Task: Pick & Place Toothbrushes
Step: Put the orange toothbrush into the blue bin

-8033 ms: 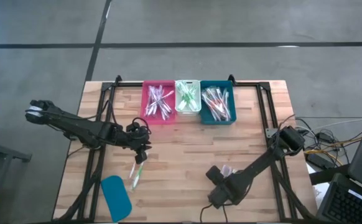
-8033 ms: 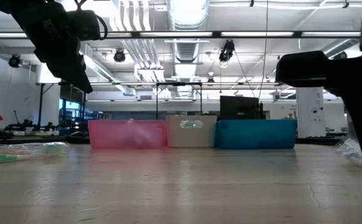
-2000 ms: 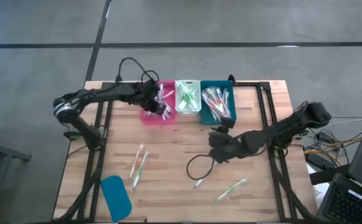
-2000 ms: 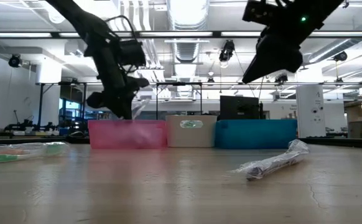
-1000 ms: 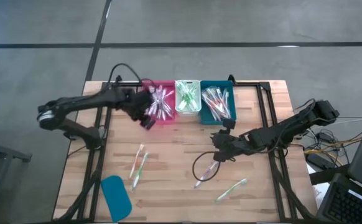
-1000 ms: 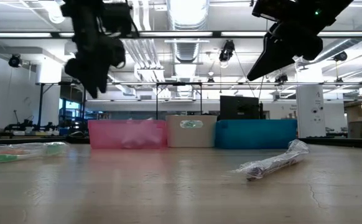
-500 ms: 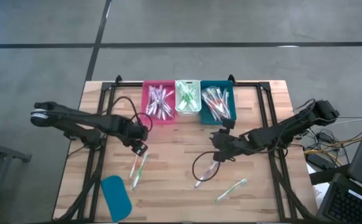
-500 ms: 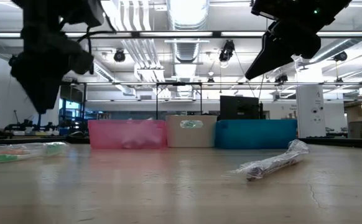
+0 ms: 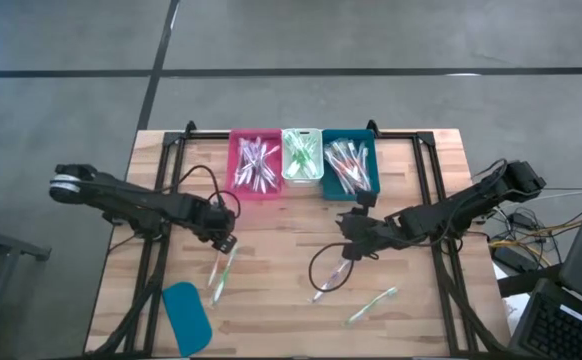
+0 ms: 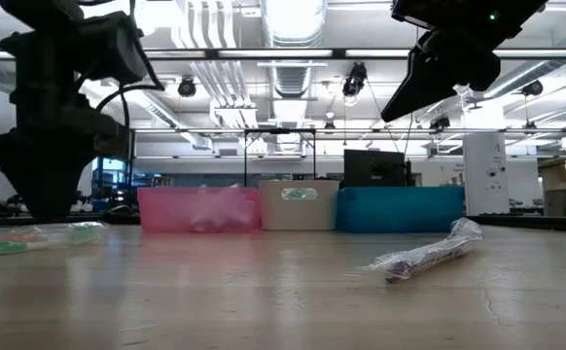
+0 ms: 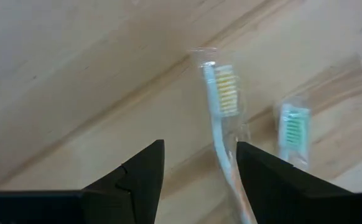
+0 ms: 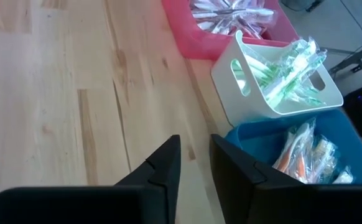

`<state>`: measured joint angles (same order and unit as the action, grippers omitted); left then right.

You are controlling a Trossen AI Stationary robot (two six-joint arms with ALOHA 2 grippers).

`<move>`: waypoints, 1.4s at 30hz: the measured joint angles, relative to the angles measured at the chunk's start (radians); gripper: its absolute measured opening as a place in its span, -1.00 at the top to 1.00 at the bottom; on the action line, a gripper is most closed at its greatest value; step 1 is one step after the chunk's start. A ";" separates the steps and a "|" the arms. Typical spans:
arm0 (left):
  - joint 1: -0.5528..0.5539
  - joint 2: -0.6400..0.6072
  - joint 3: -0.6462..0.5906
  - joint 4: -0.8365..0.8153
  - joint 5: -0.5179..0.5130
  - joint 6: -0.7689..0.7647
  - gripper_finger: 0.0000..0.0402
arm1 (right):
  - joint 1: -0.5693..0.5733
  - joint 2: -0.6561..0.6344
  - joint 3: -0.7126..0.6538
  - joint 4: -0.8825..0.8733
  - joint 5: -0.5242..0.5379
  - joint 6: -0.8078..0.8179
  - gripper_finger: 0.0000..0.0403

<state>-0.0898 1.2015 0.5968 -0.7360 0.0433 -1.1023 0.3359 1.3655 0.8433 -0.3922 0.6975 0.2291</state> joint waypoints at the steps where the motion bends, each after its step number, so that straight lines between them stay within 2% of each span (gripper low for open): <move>1: 0.000 0.000 -0.010 0.019 0.000 0.000 -0.02 | 0.000 0.000 0.000 0.006 0.000 -0.002 0.62; 7: -0.006 0.000 -0.077 0.175 0.067 -0.011 -0.02 | 0.000 0.000 0.000 0.015 0.000 -0.005 0.72; 16: -0.009 -0.002 -0.124 0.196 0.056 -0.036 0.04 | 0.000 0.000 0.000 0.016 0.000 -0.005 0.79; 23: -0.009 -0.001 -0.126 0.174 0.029 -0.036 0.32 | 0.000 0.000 0.000 0.016 0.000 -0.005 0.72; 34: -0.008 0.000 -0.127 0.134 0.014 0.015 0.90 | 0.000 0.000 0.000 0.017 0.000 -0.006 0.57; 42: -0.008 -0.012 -0.098 0.105 0.012 0.063 0.97 | 0.000 0.000 0.000 0.017 0.000 -0.024 0.51</move>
<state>-0.0975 1.1891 0.4992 -0.6307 0.0550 -1.0394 0.3359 1.3655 0.8433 -0.3752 0.6975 0.2050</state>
